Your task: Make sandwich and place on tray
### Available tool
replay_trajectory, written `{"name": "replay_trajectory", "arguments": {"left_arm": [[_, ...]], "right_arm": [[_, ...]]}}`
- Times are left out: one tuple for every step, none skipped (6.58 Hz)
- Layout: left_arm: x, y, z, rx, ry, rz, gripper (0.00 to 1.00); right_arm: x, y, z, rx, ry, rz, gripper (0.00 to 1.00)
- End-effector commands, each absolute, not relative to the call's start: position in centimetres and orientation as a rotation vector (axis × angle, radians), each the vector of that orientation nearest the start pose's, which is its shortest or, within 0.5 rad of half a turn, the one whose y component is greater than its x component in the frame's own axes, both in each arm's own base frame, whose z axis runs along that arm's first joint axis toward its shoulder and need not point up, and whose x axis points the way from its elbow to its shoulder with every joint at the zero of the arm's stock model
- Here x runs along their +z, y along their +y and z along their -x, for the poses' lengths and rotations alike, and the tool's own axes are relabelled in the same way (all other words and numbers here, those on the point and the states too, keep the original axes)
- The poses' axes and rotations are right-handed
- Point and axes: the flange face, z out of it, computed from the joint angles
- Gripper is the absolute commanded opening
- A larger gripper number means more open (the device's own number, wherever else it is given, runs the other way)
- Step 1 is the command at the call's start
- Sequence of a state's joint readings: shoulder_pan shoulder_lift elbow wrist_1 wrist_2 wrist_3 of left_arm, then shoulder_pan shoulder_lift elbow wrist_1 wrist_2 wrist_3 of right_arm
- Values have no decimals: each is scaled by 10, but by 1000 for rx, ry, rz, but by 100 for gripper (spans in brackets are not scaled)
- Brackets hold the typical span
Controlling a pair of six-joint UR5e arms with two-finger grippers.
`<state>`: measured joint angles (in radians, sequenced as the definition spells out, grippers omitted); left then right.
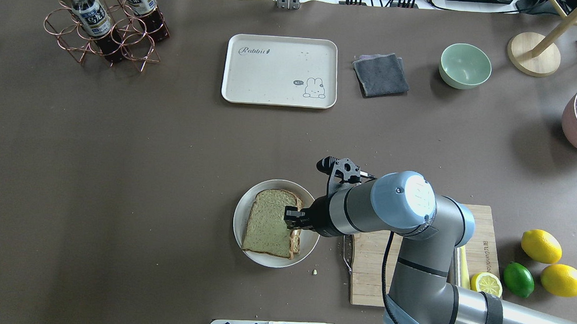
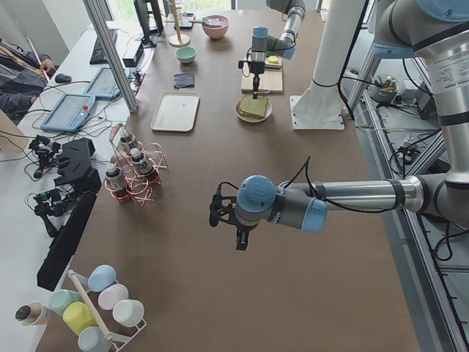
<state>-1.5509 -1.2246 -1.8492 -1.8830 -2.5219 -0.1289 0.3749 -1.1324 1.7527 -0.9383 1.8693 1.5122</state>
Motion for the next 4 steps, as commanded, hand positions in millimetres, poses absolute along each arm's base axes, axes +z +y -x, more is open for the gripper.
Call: {"name": "replay_trajectory", "arguments": {"left_arm": [[621, -359, 45, 16, 960, -154, 98], [621, -359, 45, 16, 960, -154, 98], [620, -360, 45, 15, 960, -155, 98], [620, -360, 45, 14, 960, -156, 98]], "right_arm": [[256, -327, 539, 89, -1265, -21, 0], [259, -328, 541, 95, -1258, -16, 1], [259, -328, 541, 99, -1258, -16, 86], [260, -328, 540, 117, -1256, -22, 99]]}}
